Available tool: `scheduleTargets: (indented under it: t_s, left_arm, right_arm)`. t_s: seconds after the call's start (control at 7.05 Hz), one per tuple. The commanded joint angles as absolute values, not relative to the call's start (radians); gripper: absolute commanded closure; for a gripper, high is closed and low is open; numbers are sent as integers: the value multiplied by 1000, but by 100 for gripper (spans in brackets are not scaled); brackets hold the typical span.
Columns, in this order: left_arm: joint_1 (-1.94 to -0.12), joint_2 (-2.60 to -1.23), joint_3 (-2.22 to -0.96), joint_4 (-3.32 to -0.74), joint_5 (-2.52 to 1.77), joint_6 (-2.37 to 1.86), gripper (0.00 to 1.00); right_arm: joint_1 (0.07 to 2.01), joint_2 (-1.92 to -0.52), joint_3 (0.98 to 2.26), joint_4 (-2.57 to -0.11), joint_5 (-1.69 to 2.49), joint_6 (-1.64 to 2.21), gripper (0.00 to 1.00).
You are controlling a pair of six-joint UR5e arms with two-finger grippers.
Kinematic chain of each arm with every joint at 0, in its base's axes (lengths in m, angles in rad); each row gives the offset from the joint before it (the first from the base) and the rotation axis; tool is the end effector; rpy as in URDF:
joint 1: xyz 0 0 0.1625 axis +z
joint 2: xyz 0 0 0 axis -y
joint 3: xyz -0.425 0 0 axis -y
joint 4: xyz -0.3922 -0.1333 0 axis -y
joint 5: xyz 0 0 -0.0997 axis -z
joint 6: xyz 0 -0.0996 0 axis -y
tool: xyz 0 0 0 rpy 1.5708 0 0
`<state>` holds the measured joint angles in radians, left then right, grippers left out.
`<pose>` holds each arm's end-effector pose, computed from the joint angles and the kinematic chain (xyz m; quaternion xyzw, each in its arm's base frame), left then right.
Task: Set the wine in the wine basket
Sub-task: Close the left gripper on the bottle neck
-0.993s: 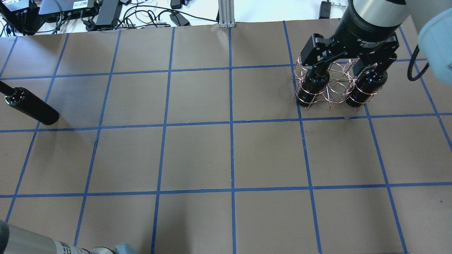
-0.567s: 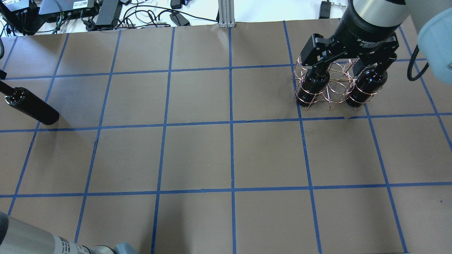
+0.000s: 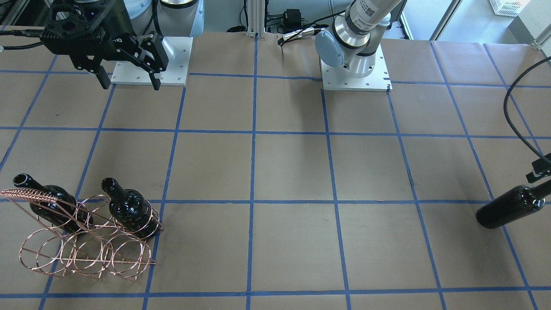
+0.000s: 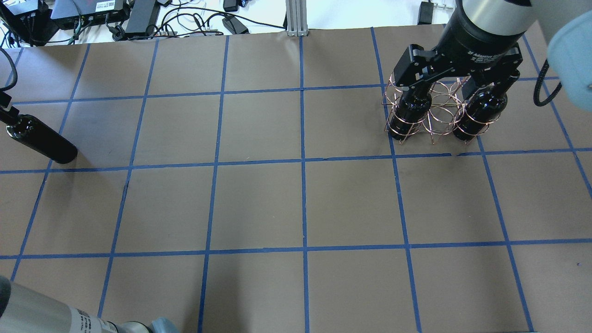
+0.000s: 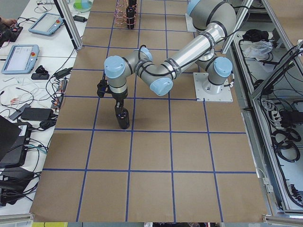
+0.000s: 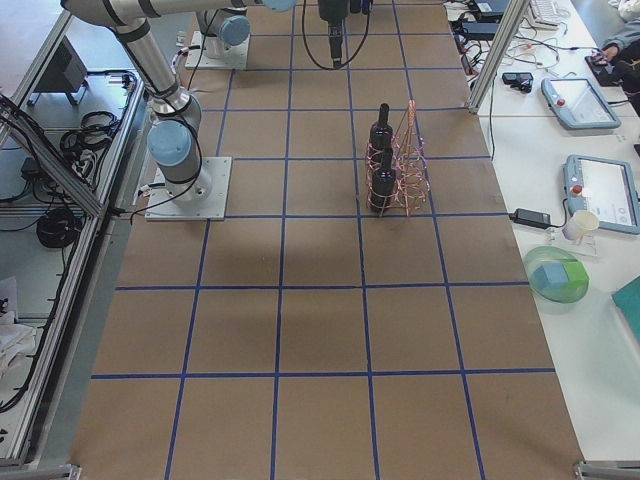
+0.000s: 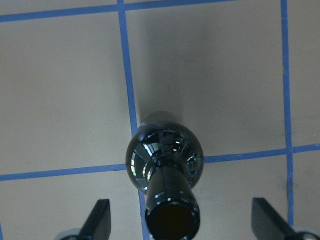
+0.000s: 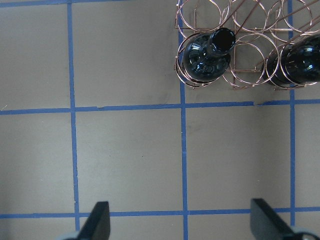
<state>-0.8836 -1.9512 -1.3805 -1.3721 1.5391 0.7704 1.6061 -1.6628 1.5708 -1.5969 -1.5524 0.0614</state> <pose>0.3027 -0.5840 0.3843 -0.0417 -0.9990 0.0138 0.0090 0.1514 -0.4572 0.5346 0.0125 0.9981 -0.0585 0.0120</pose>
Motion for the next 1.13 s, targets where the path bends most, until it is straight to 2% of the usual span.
scheduleTargets:
  t_s: [0.0, 0.28, 0.71, 0.99]
  left_arm:
    - [-884, -1954, -1382, -1371, 1536, 766, 10]
    - [-884, -1957, -1384, -1370, 1536, 765, 16]
    - [-884, -1965, -1384, -1352, 1528, 776, 42]
    - [-884, -1965, -1384, -1347, 1528, 776, 44]
  right_arm:
    - [1606, -1663, 1571, -1597, -1552, 61, 0]
    - [1606, -1663, 1571, -1597, -1552, 61, 0]
    - [1606, -1661, 1571, -1597, -1552, 61, 0]
    - [1606, -1661, 1571, -1597, -1552, 61, 0]
